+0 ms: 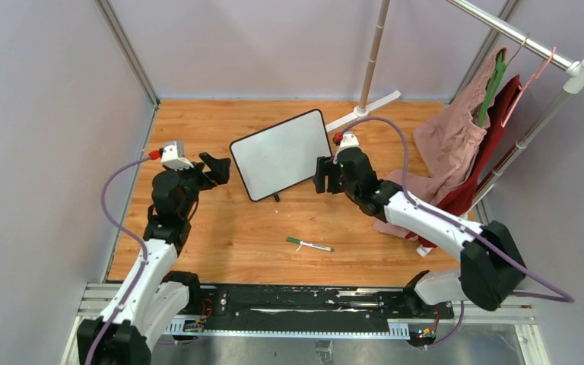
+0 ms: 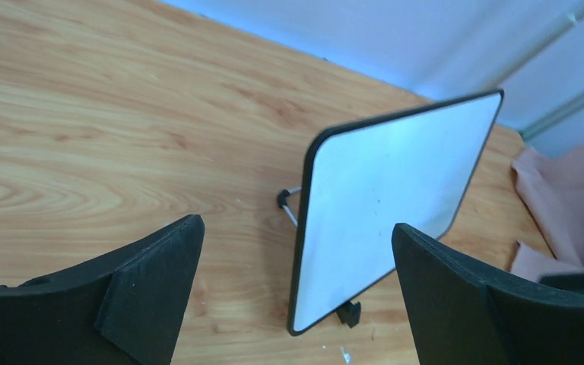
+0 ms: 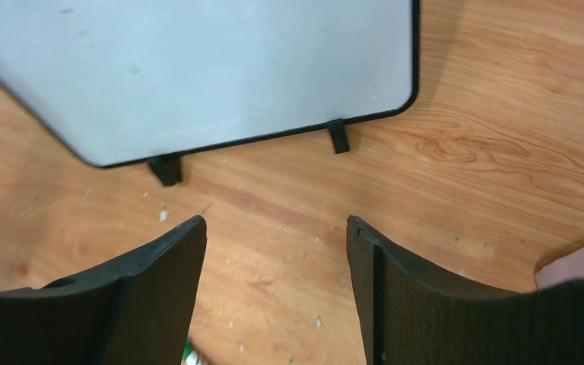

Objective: Write a sentence on the whiteboard
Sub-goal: Move the whiteboard to the center of the board, then open the whiteboard marker at the center of the board.

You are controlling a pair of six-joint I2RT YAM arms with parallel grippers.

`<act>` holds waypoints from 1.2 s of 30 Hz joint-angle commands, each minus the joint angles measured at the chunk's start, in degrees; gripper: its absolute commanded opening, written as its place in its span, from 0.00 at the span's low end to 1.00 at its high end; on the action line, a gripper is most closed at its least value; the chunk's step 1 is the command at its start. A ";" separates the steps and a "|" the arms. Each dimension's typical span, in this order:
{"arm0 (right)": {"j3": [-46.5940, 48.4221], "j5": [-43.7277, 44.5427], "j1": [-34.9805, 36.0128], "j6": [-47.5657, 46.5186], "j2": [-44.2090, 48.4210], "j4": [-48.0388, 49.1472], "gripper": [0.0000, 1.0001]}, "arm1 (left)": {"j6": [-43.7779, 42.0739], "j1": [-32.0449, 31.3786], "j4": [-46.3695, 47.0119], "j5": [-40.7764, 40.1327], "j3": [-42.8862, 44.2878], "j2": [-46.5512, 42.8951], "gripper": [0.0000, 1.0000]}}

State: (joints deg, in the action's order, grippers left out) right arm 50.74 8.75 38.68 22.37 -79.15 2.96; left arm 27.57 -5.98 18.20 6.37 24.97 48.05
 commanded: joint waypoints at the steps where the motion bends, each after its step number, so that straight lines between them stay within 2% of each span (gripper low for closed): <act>1: -3.07 -3.78 4.43 -7.29 7.50 -7.30 0.70 | -2.58 -0.09 -23.90 -11.74 7.28 -5.54 1.00; 4: -8.37 -4.39 8.73 -11.89 12.57 -7.52 0.66 | -2.61 -0.09 -34.47 -15.73 12.69 -5.79 1.00; 6: -11.92 -6.49 11.10 -13.26 15.07 -6.45 0.65 | 0.35 -0.36 -38.36 -19.61 14.95 -7.80 1.00; 8: -12.66 -10.61 12.01 -13.44 14.64 -6.58 0.64 | 1.75 -0.36 -36.01 -15.70 14.31 -11.28 1.00; 11: -10.64 -11.15 13.85 -14.75 11.26 -11.06 0.63 | -2.16 -0.62 -35.09 -4.32 14.78 -14.16 1.00; 14: -10.82 -11.93 15.42 -15.55 8.86 -11.75 0.63 | -5.75 -3.15 -36.77 -1.46 14.58 -15.88 1.00; 17: -9.87 -11.22 17.63 -16.49 6.19 -12.47 0.63 | -6.91 -6.37 -37.23 -0.78 12.64 -18.53 1.00; 22: -8.63 -6.39 19.76 -16.24 1.14 -13.83 0.62 | -6.78 -8.68 -39.64 -6.09 13.69 -20.70 1.00; 27: -8.43 -3.20 20.85 -15.21 -1.29 -13.16 0.60 | -6.46 -9.19 -37.37 -0.63 12.39 -20.37 1.00; 32: -8.60 -1.37 21.58 -14.28 -3.79 -13.76 0.56 | -6.58 -9.40 -38.14 -2.74 12.57 -20.89 1.00; 36: -9.61 -0.24 22.21 -12.28 -4.24 -13.59 0.50 | -6.32 -9.40 -36.89 -1.22 11.85 -20.74 1.00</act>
State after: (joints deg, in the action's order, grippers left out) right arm 40.73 5.72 59.59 7.88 -82.89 -9.23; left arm 22.02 -14.87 -20.25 3.53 37.76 27.73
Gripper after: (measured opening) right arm 0.533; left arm 0.997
